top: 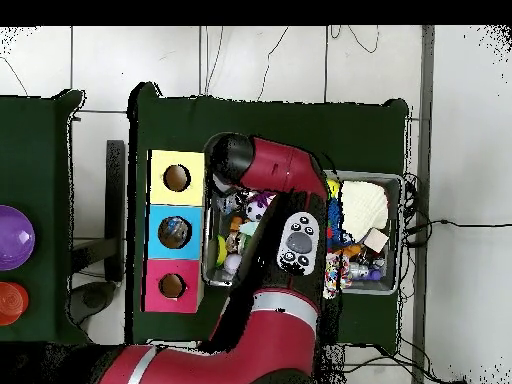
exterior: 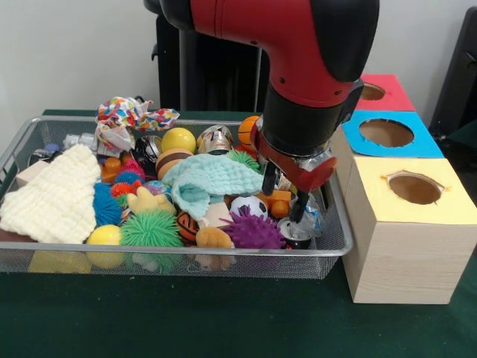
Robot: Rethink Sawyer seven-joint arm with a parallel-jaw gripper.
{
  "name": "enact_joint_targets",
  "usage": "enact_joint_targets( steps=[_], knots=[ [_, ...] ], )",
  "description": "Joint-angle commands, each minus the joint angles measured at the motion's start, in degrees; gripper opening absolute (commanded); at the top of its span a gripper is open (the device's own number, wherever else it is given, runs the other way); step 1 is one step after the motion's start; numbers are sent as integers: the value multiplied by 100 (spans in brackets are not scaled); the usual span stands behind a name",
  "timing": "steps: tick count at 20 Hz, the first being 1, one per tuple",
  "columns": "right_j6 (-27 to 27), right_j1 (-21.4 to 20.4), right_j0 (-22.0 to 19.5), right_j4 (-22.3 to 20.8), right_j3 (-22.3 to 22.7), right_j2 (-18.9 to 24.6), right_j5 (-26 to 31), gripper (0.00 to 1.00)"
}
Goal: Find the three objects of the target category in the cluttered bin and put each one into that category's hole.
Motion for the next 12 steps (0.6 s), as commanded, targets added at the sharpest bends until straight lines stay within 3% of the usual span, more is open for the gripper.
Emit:
enact_joint_targets(
  steps=[1,8,12],
  knots=[
    [-911,-317,-468,160,1130,1360,120,100],
    [-1086,-613,-599,-26,1655,1853,-281,100],
    [-1126,-732,-644,-208,1815,2010,-22,100]
  ],
)
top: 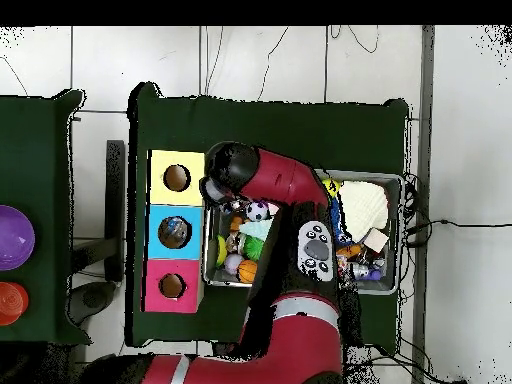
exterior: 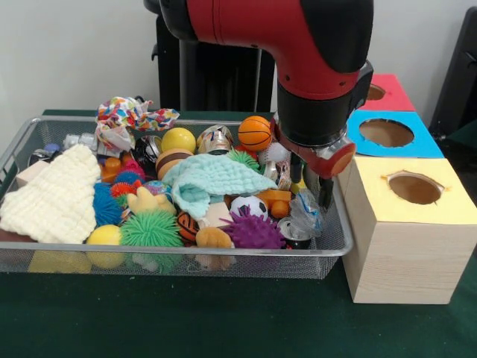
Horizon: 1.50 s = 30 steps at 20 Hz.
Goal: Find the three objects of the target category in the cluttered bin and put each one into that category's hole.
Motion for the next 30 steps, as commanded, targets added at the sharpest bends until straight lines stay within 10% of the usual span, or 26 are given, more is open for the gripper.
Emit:
enact_joint_targets(
  steps=[1,21,30],
  knots=[
    [-1128,-267,-194,-281,1060,1030,-18,100],
    [-455,1115,-17,-1518,-261,699,-444,100],
    [-562,931,-165,-1610,-414,691,28,100]
  ],
)
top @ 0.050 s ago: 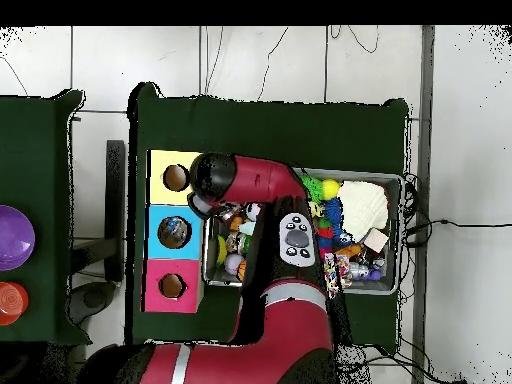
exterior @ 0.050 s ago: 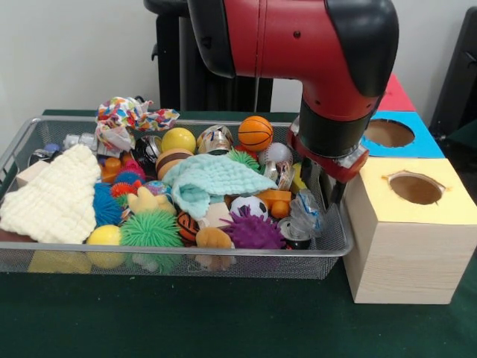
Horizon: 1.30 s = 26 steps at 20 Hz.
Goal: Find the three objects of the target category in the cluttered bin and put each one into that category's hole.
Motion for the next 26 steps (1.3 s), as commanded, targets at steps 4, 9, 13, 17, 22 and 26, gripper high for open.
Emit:
enact_joint_targets(
  steps=[4,9,13,17,22,26],
  knots=[
    [-569,597,-234,-734,-198,172,-328,100],
    [-549,533,-353,-907,-2,193,-550,100],
    [-581,609,-525,-832,381,389,-660,100],
    [-528,687,-577,-857,437,451,-948,100],
    [-342,925,-483,-1012,87,390,-1561,100],
    [-230,987,-440,-998,-87,362,-1674,100]
  ],
)
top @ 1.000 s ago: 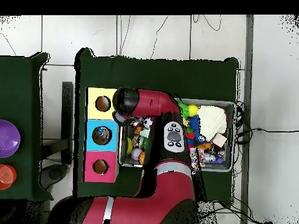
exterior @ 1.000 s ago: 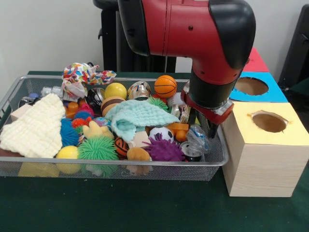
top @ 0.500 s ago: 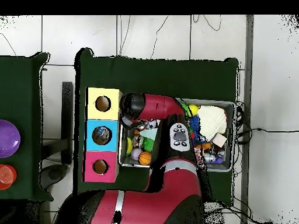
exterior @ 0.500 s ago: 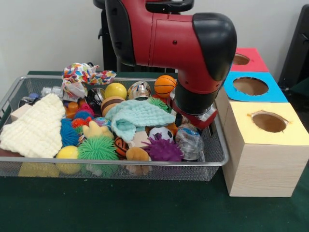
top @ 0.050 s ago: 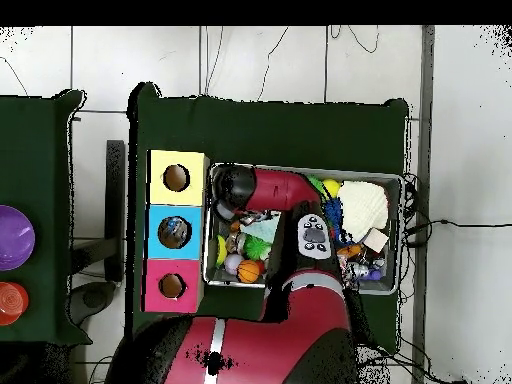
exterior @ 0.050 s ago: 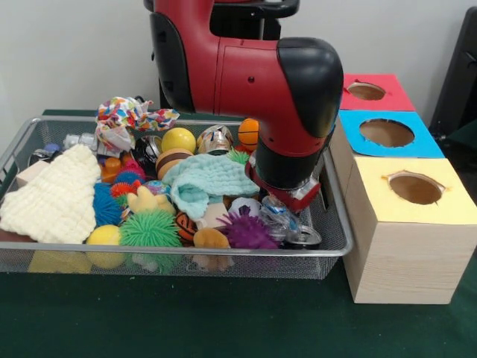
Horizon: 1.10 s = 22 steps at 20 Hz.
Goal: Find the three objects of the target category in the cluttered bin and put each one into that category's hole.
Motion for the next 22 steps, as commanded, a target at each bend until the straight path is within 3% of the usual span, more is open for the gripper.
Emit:
enact_joint_targets(
  steps=[1,2,3,14,22],
  knots=[
    [-213,504,-88,-428,-103,334,-963,100],
    [-196,502,-83,-430,-105,330,-1014,100],
    [-178,501,-79,-433,-106,325,-1066,0],
    [-137,507,28,-410,-345,143,-869,0],
    [0,-168,252,-134,-680,-85,1083,0]
  ],
)
